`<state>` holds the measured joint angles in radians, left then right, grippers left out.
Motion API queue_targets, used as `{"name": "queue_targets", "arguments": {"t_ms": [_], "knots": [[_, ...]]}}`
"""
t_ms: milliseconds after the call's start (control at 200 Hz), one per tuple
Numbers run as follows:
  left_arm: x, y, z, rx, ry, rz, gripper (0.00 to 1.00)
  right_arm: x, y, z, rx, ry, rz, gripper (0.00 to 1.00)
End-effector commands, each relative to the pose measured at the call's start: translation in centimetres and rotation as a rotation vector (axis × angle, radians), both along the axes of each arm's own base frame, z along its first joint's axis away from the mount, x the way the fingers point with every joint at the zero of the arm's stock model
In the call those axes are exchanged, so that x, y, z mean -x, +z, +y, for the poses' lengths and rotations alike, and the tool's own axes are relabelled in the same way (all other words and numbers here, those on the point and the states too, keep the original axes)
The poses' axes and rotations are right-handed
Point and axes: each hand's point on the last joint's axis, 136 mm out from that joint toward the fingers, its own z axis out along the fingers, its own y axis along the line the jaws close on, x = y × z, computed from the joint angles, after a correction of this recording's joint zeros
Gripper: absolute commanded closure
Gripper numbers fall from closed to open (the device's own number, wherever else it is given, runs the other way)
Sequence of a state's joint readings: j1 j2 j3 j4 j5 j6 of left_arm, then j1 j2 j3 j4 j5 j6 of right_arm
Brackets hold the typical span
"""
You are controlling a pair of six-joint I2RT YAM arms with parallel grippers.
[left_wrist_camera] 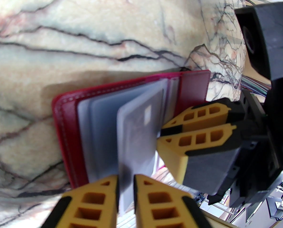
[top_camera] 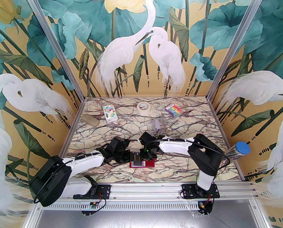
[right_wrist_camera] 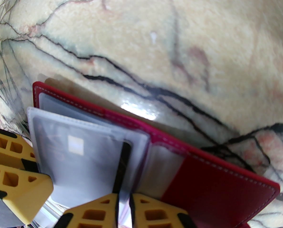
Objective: Put the credit cards into the card holder
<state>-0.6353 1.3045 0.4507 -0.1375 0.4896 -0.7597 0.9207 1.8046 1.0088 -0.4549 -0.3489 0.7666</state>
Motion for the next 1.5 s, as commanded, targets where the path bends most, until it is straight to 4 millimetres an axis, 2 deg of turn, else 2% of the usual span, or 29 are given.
{"name": "queue_targets", "arguments": {"t_ms": [0,235,550,930,1115,1495], "knots": [[-0.4,1.5,-1.2,0.046,-0.019,-0.019,0.83,0.9,-1.8,-1.2,0.060,-0.010,0.040,0.83],[-0.6,2.3,-1.6,0.063,-0.021,-0.029,0.79,0.3,0.9,-0.9,0.032,-0.007,-0.007,0.78],[-0.5,3.3,-2.4,0.102,-0.021,-0.038,0.75,-1.0,4.3,-2.1,0.006,-0.043,-0.078,0.71],[-0.7,4.3,-5.2,0.139,-0.072,-0.055,0.70,-2.1,5.1,-4.3,-0.002,-0.110,-0.102,0.71],[-0.8,4.5,-6.6,0.132,-0.099,-0.065,0.65,-2.6,4.9,-5.7,0.012,-0.147,-0.103,0.70],[-0.5,3.8,-8.6,0.120,-0.141,-0.060,0.62,-3.3,5.5,-7.9,0.015,-0.206,-0.116,0.70]]}}
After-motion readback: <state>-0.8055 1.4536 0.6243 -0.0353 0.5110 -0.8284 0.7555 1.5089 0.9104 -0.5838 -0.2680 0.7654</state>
